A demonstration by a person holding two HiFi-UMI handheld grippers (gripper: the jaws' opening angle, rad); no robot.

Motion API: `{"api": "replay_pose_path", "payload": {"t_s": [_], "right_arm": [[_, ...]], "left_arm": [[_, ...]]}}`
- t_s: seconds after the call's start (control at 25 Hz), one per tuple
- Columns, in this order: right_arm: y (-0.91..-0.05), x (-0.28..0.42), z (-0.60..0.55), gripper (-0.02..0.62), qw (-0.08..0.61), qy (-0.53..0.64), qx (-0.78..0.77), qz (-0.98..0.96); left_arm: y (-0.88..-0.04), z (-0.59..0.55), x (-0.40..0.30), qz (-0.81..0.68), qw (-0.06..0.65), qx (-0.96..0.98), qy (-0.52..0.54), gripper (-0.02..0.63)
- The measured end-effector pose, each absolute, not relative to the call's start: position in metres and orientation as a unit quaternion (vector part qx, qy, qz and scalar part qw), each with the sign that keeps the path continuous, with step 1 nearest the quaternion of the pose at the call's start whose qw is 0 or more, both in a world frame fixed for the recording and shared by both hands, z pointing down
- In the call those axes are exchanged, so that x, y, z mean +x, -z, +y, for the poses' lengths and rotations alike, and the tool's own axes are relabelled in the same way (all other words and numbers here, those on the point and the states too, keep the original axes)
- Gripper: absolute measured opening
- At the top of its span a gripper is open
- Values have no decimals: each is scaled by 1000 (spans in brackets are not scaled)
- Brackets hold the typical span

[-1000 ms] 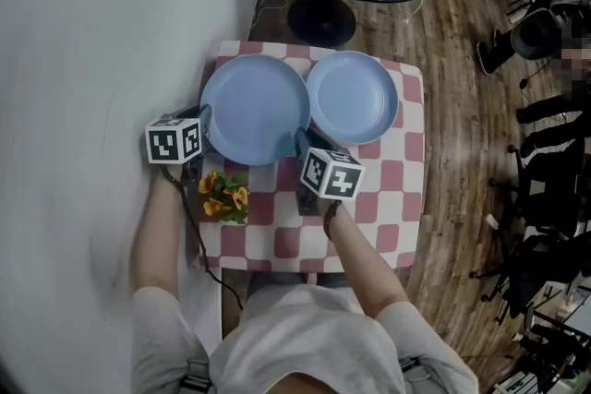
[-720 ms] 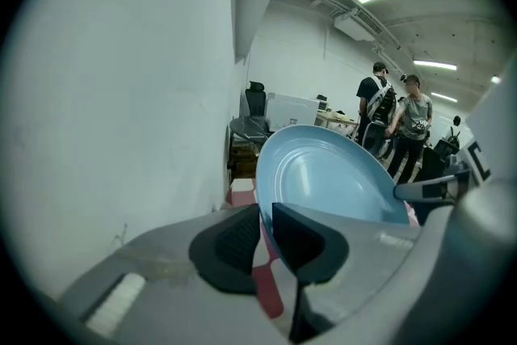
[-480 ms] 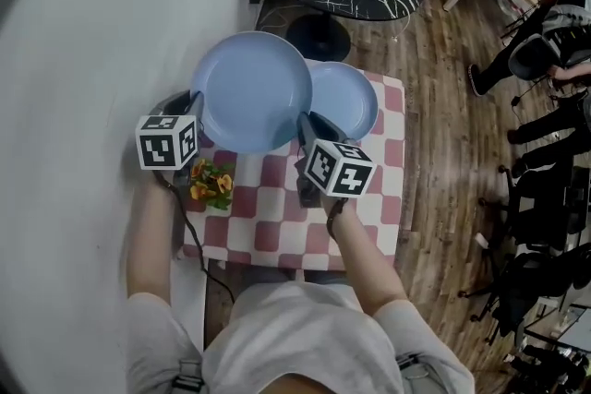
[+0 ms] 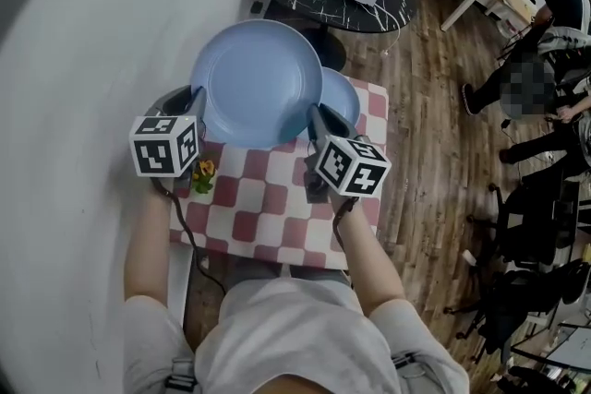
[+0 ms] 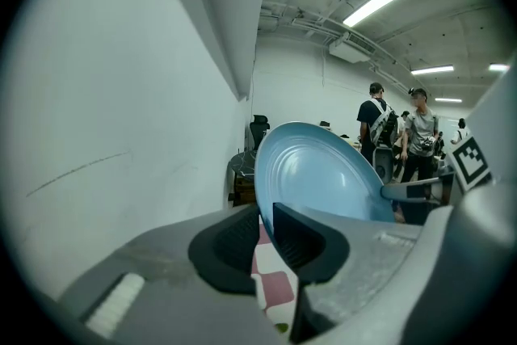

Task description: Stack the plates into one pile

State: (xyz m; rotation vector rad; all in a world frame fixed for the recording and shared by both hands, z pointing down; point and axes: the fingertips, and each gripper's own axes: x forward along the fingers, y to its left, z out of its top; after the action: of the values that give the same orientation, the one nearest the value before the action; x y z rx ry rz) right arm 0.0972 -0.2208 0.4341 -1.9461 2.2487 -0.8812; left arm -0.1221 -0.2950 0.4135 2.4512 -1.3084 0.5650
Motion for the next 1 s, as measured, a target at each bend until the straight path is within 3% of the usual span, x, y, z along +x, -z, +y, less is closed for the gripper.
{"api": "replay_pose_path", "payload": {"t_s": [0.52, 1.0], "right_arm": [[-412, 194, -190, 23, 17, 256, -666, 700], [-461, 255, -185, 15, -10, 294, -691, 660]], "left_arm": [[-413, -257, -31, -430, 181, 867, -173, 65], [-468, -255, 30, -415, 234, 858, -191, 60]]}}
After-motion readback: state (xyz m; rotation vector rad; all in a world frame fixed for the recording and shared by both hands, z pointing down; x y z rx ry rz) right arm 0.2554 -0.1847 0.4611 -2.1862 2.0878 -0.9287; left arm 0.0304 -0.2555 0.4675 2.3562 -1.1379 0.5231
